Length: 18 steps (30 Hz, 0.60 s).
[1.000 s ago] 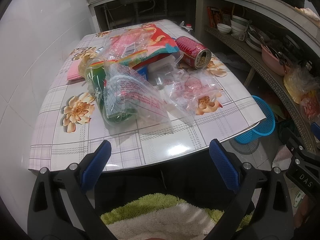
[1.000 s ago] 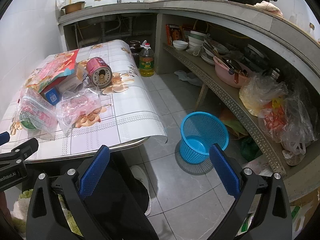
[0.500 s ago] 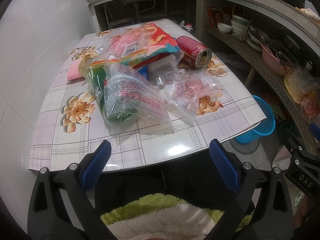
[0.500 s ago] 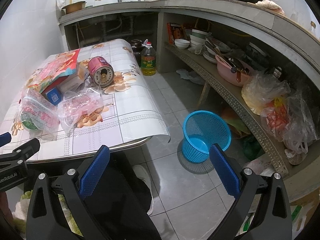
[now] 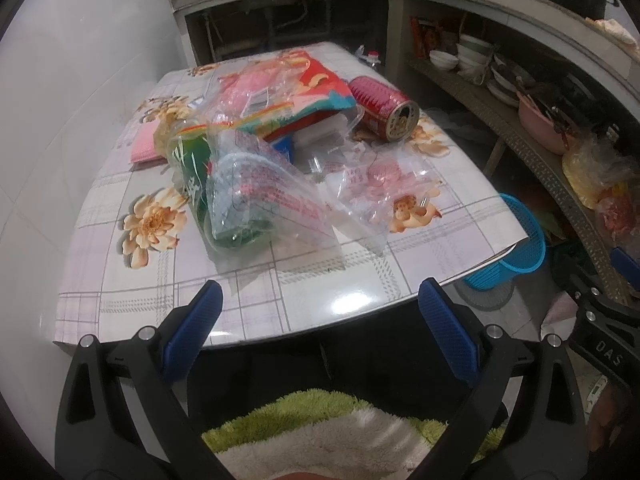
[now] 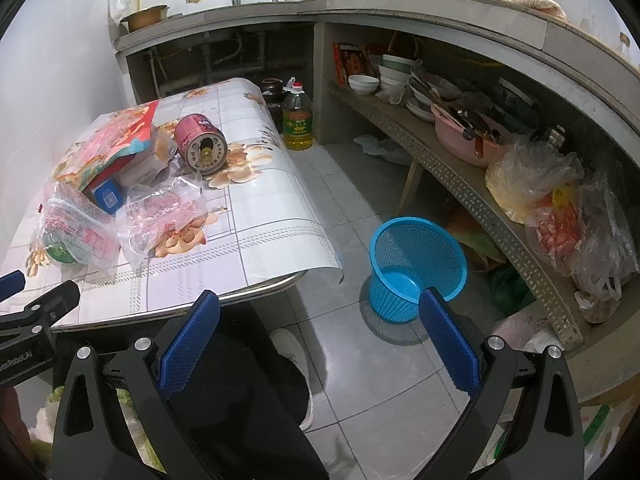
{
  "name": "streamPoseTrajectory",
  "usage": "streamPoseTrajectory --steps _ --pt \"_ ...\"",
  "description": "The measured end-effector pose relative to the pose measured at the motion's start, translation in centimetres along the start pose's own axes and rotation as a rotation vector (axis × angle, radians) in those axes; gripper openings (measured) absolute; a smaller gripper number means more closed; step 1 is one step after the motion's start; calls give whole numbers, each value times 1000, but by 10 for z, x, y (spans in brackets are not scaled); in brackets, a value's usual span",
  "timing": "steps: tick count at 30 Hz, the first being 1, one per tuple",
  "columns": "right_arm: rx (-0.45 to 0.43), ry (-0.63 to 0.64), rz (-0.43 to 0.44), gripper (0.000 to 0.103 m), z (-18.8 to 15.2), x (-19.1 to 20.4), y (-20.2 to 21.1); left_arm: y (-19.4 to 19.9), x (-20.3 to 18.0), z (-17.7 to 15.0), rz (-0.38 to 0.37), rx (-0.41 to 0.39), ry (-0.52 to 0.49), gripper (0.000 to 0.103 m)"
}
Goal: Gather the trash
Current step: 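Reach the left tool to the clear plastic bag and close on it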
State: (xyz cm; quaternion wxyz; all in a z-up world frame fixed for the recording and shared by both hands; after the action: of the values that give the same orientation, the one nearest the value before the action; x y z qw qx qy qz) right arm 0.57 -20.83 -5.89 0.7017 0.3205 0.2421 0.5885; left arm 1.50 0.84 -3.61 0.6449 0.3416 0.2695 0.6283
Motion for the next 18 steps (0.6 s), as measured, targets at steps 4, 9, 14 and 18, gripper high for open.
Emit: streamPoseTrajectory --steps 4,9,14,18 --pt "13 -55 91 97 8 -3 -6 11 15 6 -5 -67 27 94" --pt "5 -120 195 97 25 1 -13 23 43 10 -23 -147 54 94" --pt "12 -77 254 97 40 22 -25 27 57 12 -110 -199 30 94" --pt "51 -90 340 97 48 33 -40 25 68 18 -276 -265 64 94"
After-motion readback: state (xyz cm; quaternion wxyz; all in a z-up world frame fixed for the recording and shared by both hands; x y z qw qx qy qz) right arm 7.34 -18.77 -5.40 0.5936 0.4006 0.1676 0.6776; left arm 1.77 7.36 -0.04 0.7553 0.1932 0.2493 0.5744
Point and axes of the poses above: each gripper's, at about its wrist camera, not at the fingertips, and y roughly against the way its jaws point, x to its left, z to its top, the point moved 3 cm from there along -y, roughly the way its jaws point, and after that the axes turned 3 degrees about z, right-handed, at the moved point
